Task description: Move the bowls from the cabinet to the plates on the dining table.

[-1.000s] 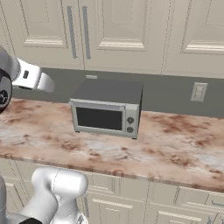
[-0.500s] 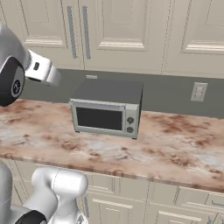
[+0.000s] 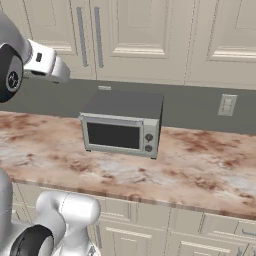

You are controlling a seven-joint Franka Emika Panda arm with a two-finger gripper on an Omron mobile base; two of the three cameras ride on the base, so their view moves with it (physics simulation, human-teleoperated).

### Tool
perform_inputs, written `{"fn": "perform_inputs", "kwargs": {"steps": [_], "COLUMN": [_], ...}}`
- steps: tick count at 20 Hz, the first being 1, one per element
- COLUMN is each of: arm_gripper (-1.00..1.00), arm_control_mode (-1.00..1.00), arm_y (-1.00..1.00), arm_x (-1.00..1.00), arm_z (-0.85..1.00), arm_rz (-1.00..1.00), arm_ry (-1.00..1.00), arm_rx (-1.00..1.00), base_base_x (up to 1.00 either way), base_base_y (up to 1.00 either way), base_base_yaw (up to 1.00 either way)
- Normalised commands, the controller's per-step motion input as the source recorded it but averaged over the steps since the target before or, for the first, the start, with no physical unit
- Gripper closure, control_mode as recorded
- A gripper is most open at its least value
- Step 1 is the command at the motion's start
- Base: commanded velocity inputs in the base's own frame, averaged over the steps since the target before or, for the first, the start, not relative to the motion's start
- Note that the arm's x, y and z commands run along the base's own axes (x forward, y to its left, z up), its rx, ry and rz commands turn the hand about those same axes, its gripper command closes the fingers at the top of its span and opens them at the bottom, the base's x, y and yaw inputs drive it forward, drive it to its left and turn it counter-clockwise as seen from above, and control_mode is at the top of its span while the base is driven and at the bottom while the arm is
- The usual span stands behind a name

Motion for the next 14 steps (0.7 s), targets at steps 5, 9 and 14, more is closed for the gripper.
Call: {"fn": "perform_inputs", "kwargs": {"steps": [5,9,14], "arm_gripper": [-1.00,-1.00,-1.00], "arm_control_mode": [-1.00,-1.00,-1.00], "arm_y": [0.00,0.00,0.01], "arm_x": [0.11,0.14,0.29], "arm_z": [0.24,0.05,0.00], "arm_rz": [0.00,0.00,0.00], "arm_ry": [0.00,0.00,-0.02], "arm_rx": [0.01,0.00,0.00], "base_base_x": [0.00,0.00,0.00], "base_base_y": [0.00,0.00,0.00], "base_base_yaw": [0.00,0.00,0.00]}}
